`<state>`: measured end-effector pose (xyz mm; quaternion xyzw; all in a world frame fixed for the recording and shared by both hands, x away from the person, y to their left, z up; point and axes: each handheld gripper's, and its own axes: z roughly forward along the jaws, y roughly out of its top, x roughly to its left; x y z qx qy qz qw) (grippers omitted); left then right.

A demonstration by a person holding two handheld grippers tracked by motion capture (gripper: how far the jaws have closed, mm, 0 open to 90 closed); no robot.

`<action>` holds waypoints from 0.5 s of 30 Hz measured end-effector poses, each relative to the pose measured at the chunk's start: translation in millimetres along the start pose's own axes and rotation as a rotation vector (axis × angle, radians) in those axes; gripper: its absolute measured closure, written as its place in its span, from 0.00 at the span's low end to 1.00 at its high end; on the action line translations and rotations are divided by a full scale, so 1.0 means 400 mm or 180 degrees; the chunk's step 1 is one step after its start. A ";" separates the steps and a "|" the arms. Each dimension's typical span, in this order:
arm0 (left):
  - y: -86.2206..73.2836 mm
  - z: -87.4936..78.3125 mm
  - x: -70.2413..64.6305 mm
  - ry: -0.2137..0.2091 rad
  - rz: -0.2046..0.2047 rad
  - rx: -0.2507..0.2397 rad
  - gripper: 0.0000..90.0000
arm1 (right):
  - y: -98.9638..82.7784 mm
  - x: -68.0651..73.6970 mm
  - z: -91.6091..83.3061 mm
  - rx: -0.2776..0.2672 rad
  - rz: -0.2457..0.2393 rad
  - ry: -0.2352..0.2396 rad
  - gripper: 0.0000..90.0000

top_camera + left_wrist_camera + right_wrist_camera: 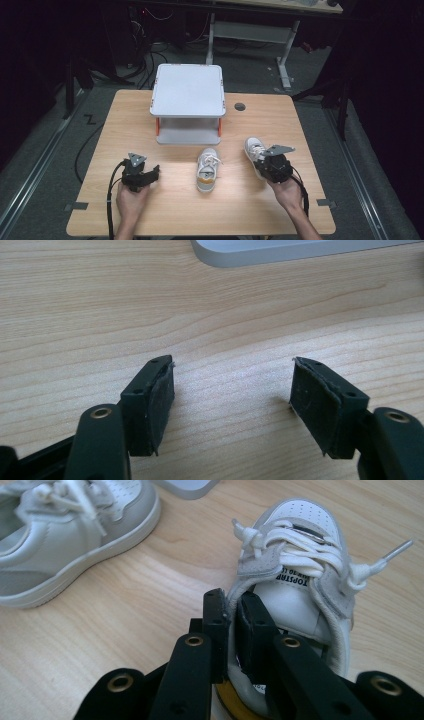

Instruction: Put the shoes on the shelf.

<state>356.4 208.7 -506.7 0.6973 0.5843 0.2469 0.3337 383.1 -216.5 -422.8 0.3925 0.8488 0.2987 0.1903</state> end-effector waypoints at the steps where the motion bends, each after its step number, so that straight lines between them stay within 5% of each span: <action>1: 0.000 0.000 0.000 0.0001 0.0002 0.0000 0.38 | -0.002 0.008 0.001 0.0001 -0.0020 0.0002 0.94; 15: 0.000 0.000 0.001 -0.0004 0.0004 0.0007 0.38 | 0.008 0.110 0.041 0.0063 -0.0120 0.0189 0.93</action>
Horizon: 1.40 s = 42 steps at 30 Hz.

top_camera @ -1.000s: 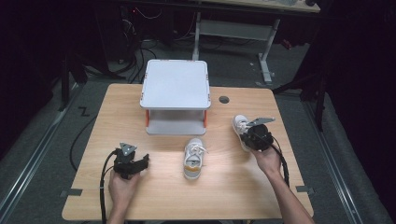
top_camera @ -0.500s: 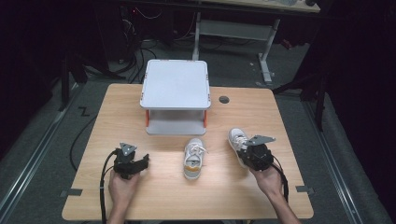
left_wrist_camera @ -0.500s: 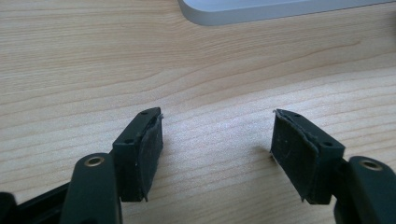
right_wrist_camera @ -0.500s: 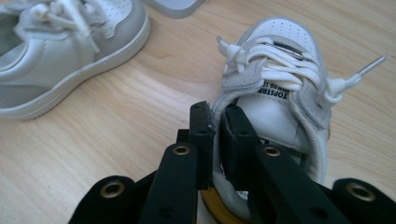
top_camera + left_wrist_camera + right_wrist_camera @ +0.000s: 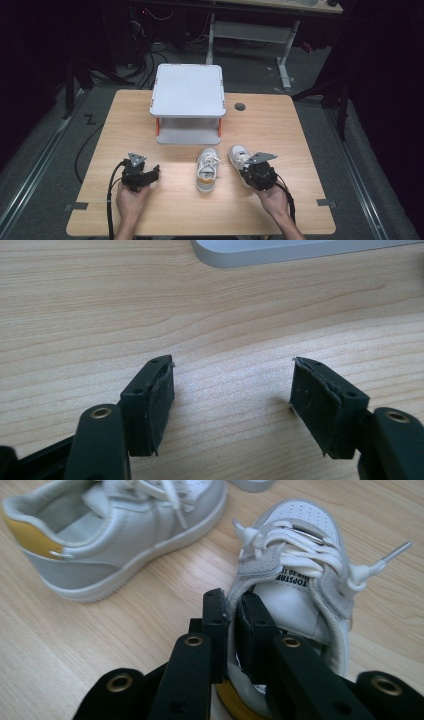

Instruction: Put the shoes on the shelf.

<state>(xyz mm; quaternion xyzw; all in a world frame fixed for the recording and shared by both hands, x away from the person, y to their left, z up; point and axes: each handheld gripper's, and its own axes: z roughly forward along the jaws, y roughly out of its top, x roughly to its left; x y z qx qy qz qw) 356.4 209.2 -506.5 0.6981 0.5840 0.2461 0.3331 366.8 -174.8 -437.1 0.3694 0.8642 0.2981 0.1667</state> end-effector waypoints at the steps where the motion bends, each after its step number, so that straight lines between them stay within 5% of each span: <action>1: 0.000 0.000 0.000 -0.0002 -0.0002 0.0000 0.38 | 0.004 0.009 0.004 0.0014 -0.0014 0.0005 0.93; 17: 0.000 0.000 -0.001 0.0001 0.0006 0.0002 0.38 | 0.043 0.063 0.052 0.0122 0.0038 0.0079 0.91; 31: 0.000 0.000 0.000 -0.0004 -0.0003 0.0001 0.38 | 0.045 0.075 0.070 0.0090 0.0103 0.0448 0.79; 34: 0.000 0.000 0.000 -0.0002 -0.0002 0.0002 0.38 | 0.043 0.076 0.074 0.0047 0.0131 0.0532 0.72; 39: 0.000 0.000 0.002 -0.0015 -0.0016 -0.0002 0.38 | 0.040 0.087 0.077 0.0023 0.0043 0.0460 0.68; 42: 0.001 0.001 -0.002 0.0014 0.0009 -0.0001 0.38 | 0.030 0.075 0.058 -0.0160 0.0148 0.0493 0.60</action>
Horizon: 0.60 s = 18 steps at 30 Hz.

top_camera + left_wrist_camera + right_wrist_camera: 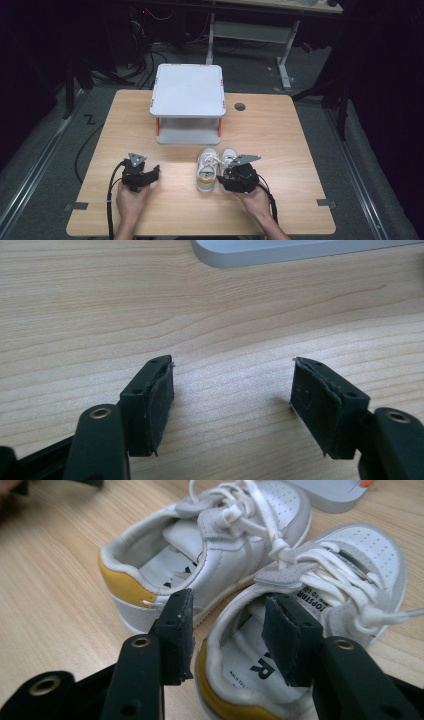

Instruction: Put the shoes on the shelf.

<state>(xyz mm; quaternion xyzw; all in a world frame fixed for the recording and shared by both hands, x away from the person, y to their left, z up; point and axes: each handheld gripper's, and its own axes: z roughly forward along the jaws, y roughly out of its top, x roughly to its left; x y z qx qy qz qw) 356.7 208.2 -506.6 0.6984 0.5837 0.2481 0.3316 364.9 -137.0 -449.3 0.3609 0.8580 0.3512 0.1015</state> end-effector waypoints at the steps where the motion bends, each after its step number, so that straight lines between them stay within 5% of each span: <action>1: 0.000 0.000 0.000 0.0000 0.0000 0.0000 0.38 | 0.000 0.000 0.000 0.0000 0.0000 0.0000 0.60; 9: 0.000 0.000 -0.001 0.0010 0.0004 0.0001 0.38 | -0.016 -0.014 -0.069 -0.0503 0.0015 -0.0016 0.61; 11: 0.000 0.000 -0.001 0.0008 0.0003 0.0001 0.38 | -0.029 -0.045 -0.090 -0.0663 0.0109 -0.0099 0.62; 18: 0.000 0.000 -0.002 0.0021 0.0021 0.0014 0.38 | -0.081 -0.131 -0.111 -0.0834 0.0406 -0.0319 0.61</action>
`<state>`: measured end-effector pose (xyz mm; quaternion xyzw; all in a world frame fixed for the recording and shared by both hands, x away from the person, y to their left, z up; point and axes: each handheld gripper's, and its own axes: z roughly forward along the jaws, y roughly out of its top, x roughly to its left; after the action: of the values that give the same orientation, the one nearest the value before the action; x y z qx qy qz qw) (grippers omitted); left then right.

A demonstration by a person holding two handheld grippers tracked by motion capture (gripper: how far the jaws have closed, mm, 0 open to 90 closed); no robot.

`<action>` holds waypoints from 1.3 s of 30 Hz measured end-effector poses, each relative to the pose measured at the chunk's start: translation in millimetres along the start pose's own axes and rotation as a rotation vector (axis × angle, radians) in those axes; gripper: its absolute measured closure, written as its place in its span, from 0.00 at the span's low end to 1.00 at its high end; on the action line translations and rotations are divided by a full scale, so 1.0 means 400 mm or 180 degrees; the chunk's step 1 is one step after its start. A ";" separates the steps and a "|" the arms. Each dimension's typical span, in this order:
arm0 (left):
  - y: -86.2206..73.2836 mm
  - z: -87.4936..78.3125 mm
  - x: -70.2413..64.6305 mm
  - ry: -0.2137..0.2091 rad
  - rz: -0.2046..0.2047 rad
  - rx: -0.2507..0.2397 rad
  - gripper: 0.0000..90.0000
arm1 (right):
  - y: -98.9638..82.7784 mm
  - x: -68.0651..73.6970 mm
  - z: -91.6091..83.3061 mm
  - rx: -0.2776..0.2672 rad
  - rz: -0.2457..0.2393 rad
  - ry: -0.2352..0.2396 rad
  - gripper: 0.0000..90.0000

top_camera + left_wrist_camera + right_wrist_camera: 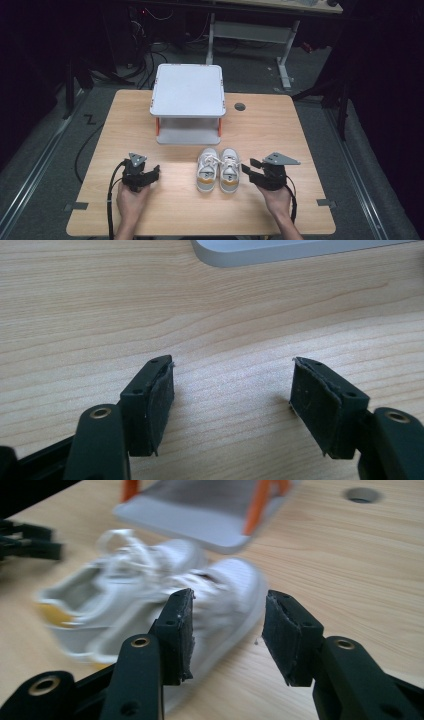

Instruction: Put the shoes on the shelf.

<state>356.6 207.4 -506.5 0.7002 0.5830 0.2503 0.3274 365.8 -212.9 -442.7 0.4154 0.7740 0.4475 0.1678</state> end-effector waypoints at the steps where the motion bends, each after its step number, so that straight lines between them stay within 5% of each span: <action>1: 0.000 0.001 -0.001 0.0006 0.0005 -0.0003 0.38 | -0.010 -0.021 -0.004 -0.0022 0.0053 -0.0083 0.61; 6: 0.000 0.001 -0.004 0.0027 0.0023 0.0004 0.38 | -0.064 -0.123 -0.009 0.0041 0.0269 -0.0480 0.59; 16: -0.001 0.000 -0.011 0.0076 -0.0093 -0.0011 0.37 | -0.117 -0.222 0.013 0.0212 0.0352 -0.1025 0.56; 18: 0.000 -0.004 -0.011 0.0092 -0.0112 0.0011 0.40 | -0.126 -0.228 0.024 0.0366 0.0319 -0.1106 0.56; 22: 0.011 -0.008 -0.008 0.0117 -0.0100 0.0126 0.42 | -0.125 -0.229 0.027 0.0401 0.0299 -0.1098 0.53; 27: 0.032 -0.038 -0.027 -0.0082 -0.0208 0.0075 0.42 | -0.124 -0.230 0.031 0.0458 0.0293 -0.1071 0.50; 31: 0.064 -0.073 -0.075 -0.0209 -0.0079 0.0047 0.41 | -0.124 -0.231 0.031 0.0467 0.0305 -0.1083 0.47; 34: 0.102 -0.101 -0.129 -0.0473 0.0049 0.0079 0.41 | -0.124 -0.231 0.032 0.0467 0.0299 -0.1072 0.46; 39: 0.129 -0.115 -0.184 -0.0688 0.0145 0.0096 0.41 | -0.124 -0.230 0.031 0.0469 0.0300 -0.1071 0.45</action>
<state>342.2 137.5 -435.2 0.7410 0.5319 0.1718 0.3720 404.4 -291.6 -501.2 0.5313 0.7454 0.3212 0.2428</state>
